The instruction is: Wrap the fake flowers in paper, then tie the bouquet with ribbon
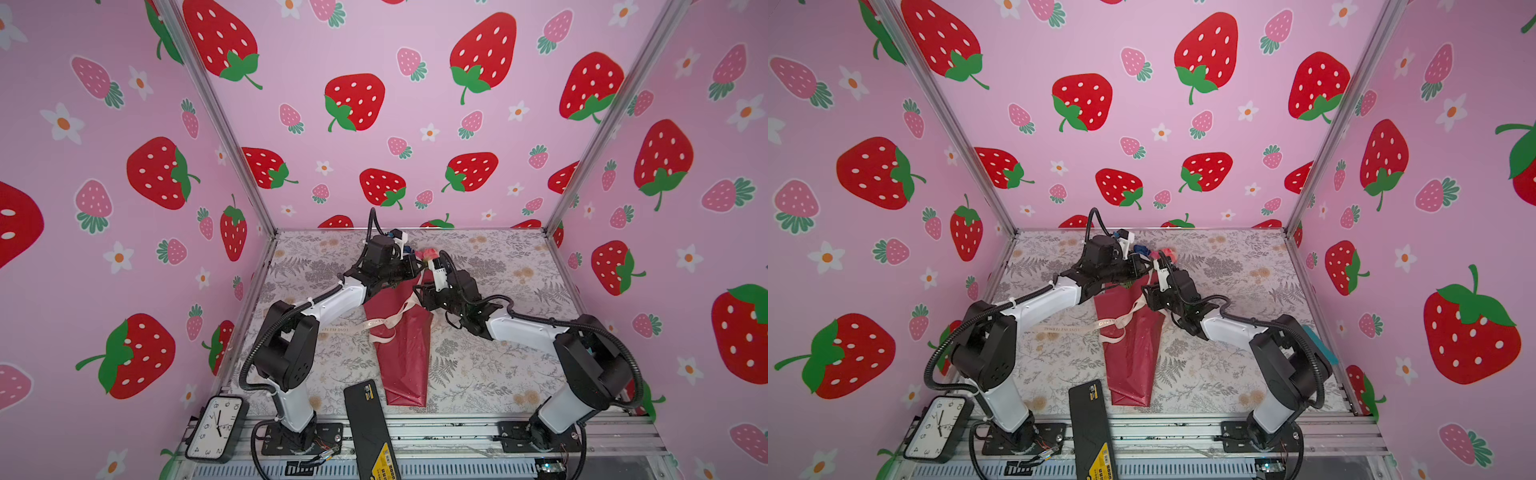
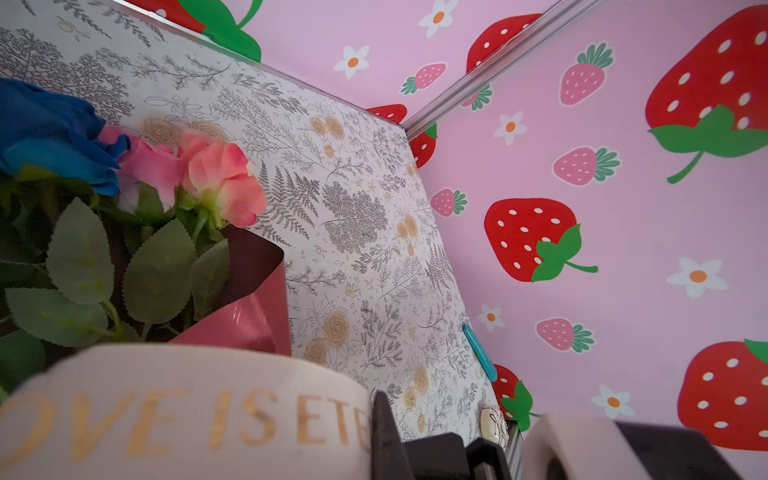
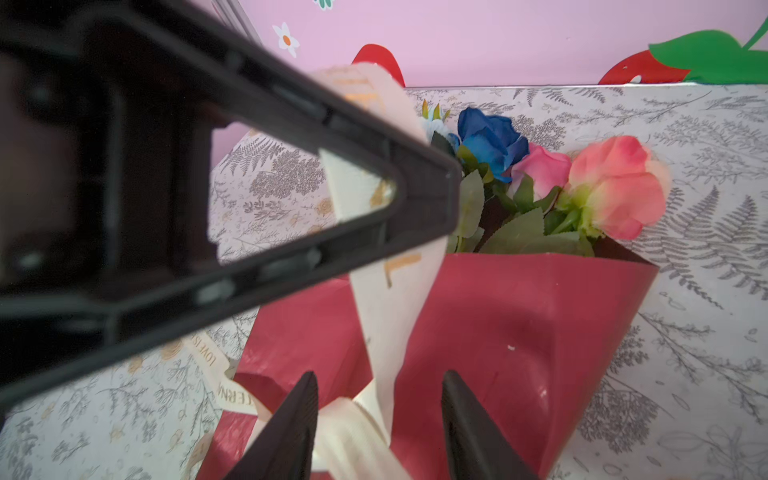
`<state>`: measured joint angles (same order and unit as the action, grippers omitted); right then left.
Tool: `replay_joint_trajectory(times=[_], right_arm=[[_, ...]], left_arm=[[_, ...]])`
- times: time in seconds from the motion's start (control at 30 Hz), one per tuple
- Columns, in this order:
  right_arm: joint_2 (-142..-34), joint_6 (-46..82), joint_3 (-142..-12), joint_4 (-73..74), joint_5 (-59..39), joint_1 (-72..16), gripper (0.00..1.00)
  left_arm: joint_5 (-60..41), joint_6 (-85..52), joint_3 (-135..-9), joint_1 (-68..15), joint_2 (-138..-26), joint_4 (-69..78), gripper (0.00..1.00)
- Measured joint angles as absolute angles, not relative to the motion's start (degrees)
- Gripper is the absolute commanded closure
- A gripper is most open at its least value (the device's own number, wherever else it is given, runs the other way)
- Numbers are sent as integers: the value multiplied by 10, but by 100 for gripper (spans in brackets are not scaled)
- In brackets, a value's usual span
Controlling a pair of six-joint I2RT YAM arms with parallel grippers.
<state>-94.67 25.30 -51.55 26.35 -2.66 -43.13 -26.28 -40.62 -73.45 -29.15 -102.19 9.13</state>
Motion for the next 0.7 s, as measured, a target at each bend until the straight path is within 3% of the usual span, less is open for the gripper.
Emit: replay_joint_trajectory(times=[0.17,0.23,0.37,0.43,0.63,0.7], right_arm=[[-952,250,-532,283,17,-431,89],[-952,251,-533,288,31,-430,100],[-945,257,-528,291,46,-429,100],[-930,257,-517,291,49,-429,100],[-888,259,-506,291,43,-429,100],[-886,261,-506,291,37,-429,100]], left_arm=[[-283,-428,-734,-291,-1004,93,100],[-290,-436,-733,-291,-995,93,83],[-306,-452,-722,-279,-970,87,49],[-307,-464,-696,-262,-944,81,38],[-244,-471,-628,-213,-839,-27,23],[-211,-480,-613,-204,-807,-77,23]])
